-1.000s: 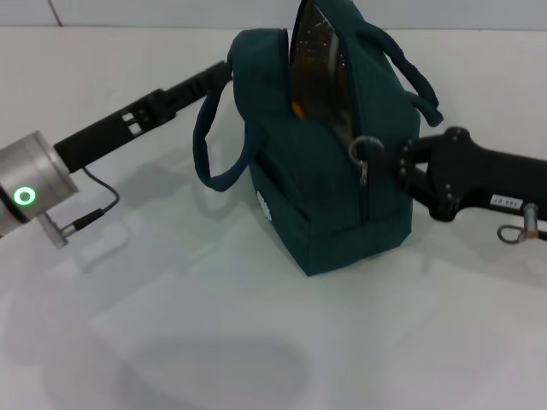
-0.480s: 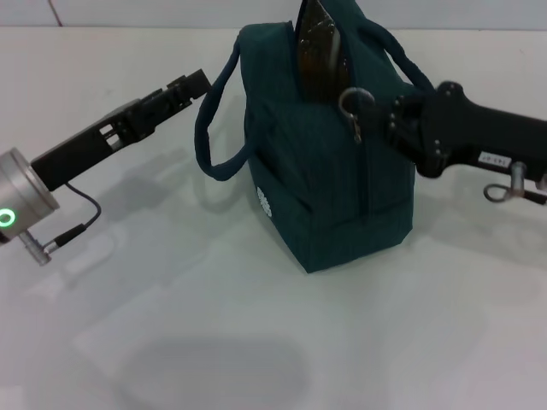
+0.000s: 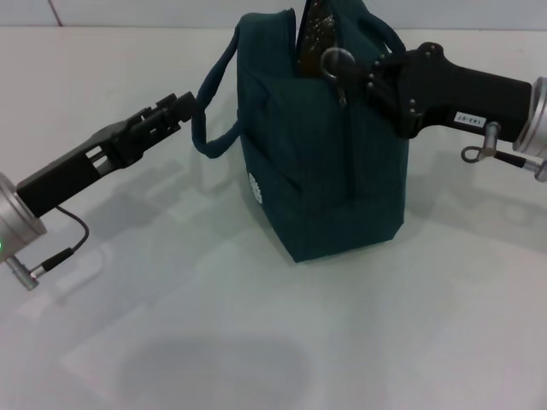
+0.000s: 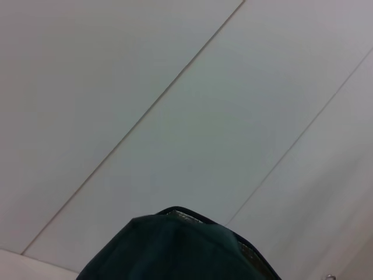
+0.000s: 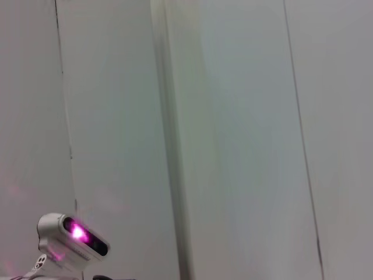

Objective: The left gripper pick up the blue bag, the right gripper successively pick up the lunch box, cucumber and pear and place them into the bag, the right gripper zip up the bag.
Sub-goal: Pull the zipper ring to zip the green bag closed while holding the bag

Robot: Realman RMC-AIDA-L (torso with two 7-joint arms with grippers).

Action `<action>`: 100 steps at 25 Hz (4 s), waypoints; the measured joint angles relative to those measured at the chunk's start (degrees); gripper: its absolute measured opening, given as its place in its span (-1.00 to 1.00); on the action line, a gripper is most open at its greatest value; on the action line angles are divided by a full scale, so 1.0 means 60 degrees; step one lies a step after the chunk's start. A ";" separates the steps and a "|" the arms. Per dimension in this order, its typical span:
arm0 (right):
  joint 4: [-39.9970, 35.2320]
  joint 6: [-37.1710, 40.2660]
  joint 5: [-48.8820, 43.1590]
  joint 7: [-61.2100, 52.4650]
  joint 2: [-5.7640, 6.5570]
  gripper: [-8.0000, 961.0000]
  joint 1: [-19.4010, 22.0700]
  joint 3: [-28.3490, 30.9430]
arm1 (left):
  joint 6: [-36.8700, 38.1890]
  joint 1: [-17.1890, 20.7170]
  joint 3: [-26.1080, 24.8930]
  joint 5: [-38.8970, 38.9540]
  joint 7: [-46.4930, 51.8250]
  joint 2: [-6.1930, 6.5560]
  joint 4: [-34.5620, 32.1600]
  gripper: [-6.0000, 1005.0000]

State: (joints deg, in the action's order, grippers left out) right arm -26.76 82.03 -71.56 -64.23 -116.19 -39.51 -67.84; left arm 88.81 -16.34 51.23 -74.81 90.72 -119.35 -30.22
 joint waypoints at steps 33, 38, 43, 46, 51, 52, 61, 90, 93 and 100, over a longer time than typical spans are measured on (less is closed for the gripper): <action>0.0028 -0.0766 0.2865 0.0260 0.0000 -0.98 -0.0568 -0.2824 | 0.0456 0.0131 0.0061 -0.0008 -0.0562 -0.0003 -0.0045 0.29; 0.0038 -0.0951 0.3163 0.0298 0.0000 -0.98 -0.0587 -0.3278 | 0.0414 -0.0080 0.0062 -0.0134 -0.0562 -0.0017 -0.0002 0.28; 0.0038 -0.1033 0.3197 0.0362 0.0001 -0.98 -0.0635 -0.3428 | 0.0405 -0.0316 0.0075 -0.0329 -0.0560 -0.0038 0.0020 0.27; 0.0033 -0.1032 0.3200 0.0364 0.0001 -0.98 -0.0709 -0.3496 | 0.0384 -0.0381 0.0076 -0.0372 -0.0559 -0.0042 0.0032 0.27; -0.0036 -0.1049 0.3480 0.0425 0.0001 -0.98 -0.0739 -0.3822 | 0.0176 -0.0566 0.0077 -0.0552 -0.0556 -0.0044 0.0147 0.26; -0.0019 -0.1049 0.3529 0.0448 0.0001 -0.98 -0.0740 -0.3842 | 0.0102 -0.0635 0.0076 -0.0607 -0.0556 -0.0045 0.0211 0.26; 0.0021 -0.1033 0.3575 0.0476 0.0001 -0.98 -0.0631 -0.3854 | -0.0132 -0.0979 0.0088 -0.0834 -0.0679 -0.0044 0.0501 0.12; -0.0093 -0.0805 0.4152 0.0183 0.0002 -0.98 -0.0315 -0.3780 | 0.0458 -0.0910 0.0089 -0.0814 -0.1555 -0.0044 0.0495 -0.86; -0.0094 -0.0801 0.4179 0.0166 0.0013 -0.98 -0.0319 -0.3763 | 0.0462 -0.0910 0.0090 -0.0847 -0.1598 -0.0044 0.0495 -0.87; -0.0079 -0.0849 0.4326 0.0159 0.0031 -0.98 -0.0295 -0.3754 | 0.0463 -0.0909 0.0093 -0.0873 -0.1701 -0.0044 0.0496 -0.87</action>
State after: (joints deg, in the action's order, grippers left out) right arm -27.24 76.93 -45.61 -63.28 -116.01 -41.28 -90.36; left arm 91.59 -21.79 51.78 -80.05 80.51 -119.61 -27.25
